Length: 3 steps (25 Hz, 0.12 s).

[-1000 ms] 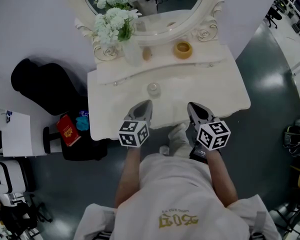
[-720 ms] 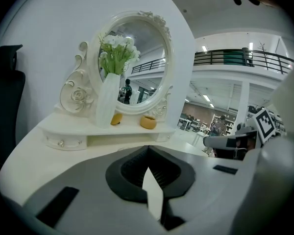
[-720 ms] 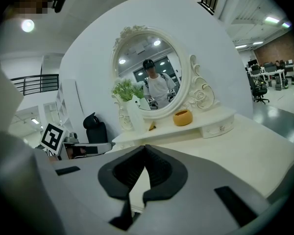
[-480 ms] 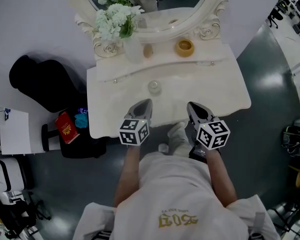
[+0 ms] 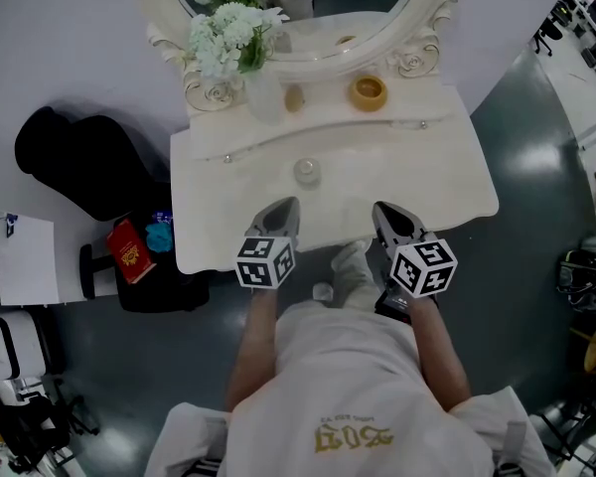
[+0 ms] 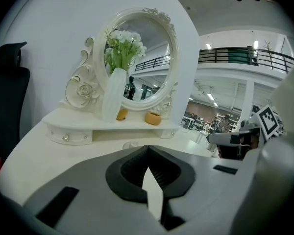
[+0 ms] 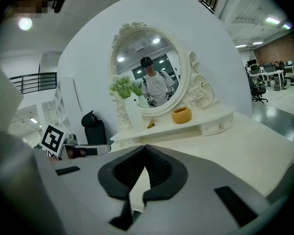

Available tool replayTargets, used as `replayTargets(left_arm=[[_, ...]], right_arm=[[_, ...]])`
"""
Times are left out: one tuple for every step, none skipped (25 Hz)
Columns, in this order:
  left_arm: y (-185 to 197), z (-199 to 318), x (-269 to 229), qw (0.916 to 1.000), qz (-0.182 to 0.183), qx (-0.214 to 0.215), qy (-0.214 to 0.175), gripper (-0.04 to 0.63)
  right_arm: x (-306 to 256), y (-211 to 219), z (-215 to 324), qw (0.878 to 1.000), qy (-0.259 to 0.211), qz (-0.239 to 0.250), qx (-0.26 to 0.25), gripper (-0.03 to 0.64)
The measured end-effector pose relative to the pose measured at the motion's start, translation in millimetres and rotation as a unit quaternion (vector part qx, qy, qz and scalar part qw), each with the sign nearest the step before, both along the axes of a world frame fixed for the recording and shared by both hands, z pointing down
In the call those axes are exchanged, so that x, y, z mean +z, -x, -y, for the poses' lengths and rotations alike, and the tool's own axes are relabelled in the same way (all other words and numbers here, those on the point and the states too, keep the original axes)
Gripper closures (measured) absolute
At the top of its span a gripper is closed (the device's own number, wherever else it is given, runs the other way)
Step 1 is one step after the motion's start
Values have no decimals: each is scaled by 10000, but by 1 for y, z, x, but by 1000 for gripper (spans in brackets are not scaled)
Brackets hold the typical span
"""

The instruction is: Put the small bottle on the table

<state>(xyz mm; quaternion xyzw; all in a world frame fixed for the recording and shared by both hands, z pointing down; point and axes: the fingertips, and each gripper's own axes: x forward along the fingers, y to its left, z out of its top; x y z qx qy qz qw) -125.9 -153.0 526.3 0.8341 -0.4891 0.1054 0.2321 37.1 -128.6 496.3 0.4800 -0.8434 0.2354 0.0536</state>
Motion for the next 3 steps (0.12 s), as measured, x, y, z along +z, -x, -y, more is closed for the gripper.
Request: replayTargets(left_arm=[[0, 0, 1, 10000, 0, 7, 6, 578], [-1, 1, 2, 10000, 0, 16, 13, 578], [-2, 1, 3, 10000, -2, 26, 19, 578]], right_arm=[[1, 0, 0, 10000, 6, 9, -3, 604], [1, 0, 1, 10000, 14, 21, -6, 603], [2, 0, 1, 10000, 22, 35, -9, 603]])
